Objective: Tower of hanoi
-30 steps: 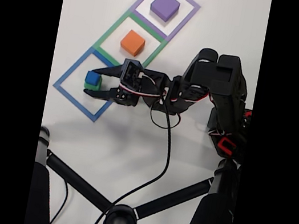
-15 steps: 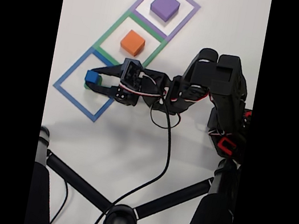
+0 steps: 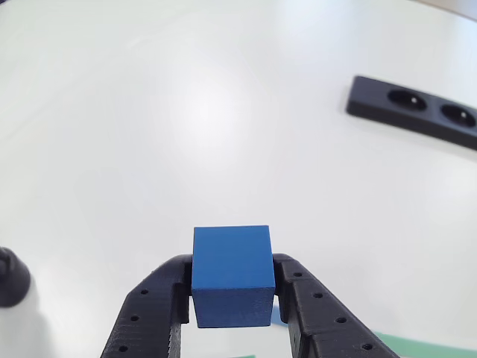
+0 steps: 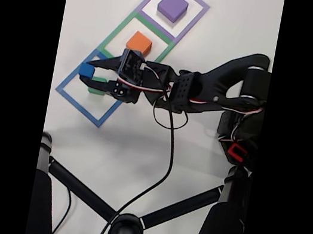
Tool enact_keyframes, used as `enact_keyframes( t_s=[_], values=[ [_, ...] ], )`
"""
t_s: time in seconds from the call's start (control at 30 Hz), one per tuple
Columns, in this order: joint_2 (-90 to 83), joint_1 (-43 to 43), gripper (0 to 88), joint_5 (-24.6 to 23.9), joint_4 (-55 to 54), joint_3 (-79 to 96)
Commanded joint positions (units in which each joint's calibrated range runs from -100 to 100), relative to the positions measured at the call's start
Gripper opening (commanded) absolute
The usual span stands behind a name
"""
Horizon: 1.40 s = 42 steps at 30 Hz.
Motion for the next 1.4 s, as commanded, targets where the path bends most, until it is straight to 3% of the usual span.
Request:
enact_keyframes(
  t_s=[0.0,0.17,0.4,0.63,0.83,1.13,1.37],
  values=[
    [-17.1,2.3,3.3,0.6,20.9,-4.2],
    [-26.6,4.8,3.2,0.6,48.0,-17.7],
    [-27.4,9.0,3.1,0.6,84.1,-50.0],
    [-27.0,16.9,2.8,0.6,107.1,-70.7],
    [-28.0,25.0,2.7,0.6,117.0,-78.1],
    [-29.3,35.0,2.7,0.6,121.7,-76.9],
    [-37.9,40.0,3.3,0.6,103.0,-48.7]
  ],
)
